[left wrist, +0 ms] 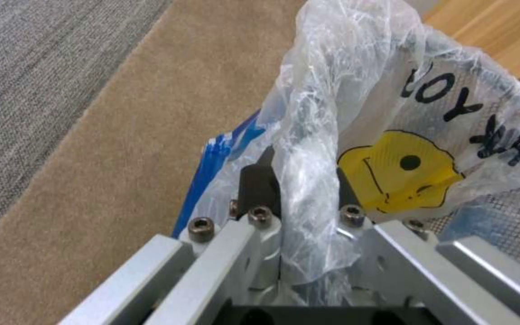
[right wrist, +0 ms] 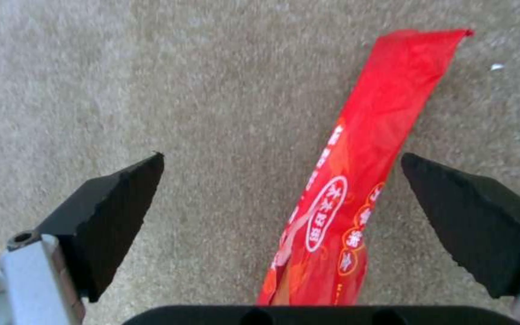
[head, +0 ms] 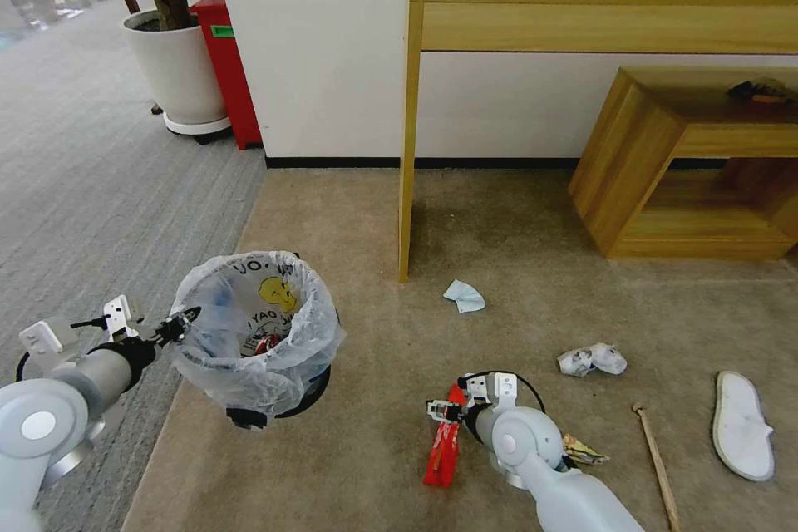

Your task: Pick up the trash bin and place the garbage on the floor into it.

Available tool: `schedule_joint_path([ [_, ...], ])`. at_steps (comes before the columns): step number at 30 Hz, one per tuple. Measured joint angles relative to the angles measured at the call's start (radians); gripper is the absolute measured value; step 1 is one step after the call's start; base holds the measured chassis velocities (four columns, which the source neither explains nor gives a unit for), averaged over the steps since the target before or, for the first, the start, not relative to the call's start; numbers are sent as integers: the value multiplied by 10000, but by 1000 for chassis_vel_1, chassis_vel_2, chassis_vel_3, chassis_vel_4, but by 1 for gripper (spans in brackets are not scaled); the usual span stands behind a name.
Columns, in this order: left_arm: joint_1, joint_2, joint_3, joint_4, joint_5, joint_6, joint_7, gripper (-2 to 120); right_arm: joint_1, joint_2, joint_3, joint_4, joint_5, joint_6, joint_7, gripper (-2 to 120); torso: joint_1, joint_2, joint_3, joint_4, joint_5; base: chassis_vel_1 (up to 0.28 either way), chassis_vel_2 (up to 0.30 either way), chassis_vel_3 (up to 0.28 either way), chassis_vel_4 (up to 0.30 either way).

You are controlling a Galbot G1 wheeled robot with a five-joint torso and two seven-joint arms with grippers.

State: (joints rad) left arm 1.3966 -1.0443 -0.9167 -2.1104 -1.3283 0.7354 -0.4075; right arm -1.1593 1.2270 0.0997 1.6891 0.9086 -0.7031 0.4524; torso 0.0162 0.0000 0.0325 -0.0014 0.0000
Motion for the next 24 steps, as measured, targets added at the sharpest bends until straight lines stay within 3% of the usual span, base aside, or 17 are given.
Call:
schedule_joint_path([
  [21, 24, 36, -36, 36, -26, 0, 27, 3, 223, 309, -379, -1131, -728, 348, -569, 100, 0, 0, 0, 0, 0, 0, 0, 0, 0],
  [24, 1, 43, -37, 61, -38, 0, 34, 3, 340, 388, -311, -1425, -791, 378, -636, 95, 0, 0, 0, 0, 0, 0, 0, 0, 0],
])
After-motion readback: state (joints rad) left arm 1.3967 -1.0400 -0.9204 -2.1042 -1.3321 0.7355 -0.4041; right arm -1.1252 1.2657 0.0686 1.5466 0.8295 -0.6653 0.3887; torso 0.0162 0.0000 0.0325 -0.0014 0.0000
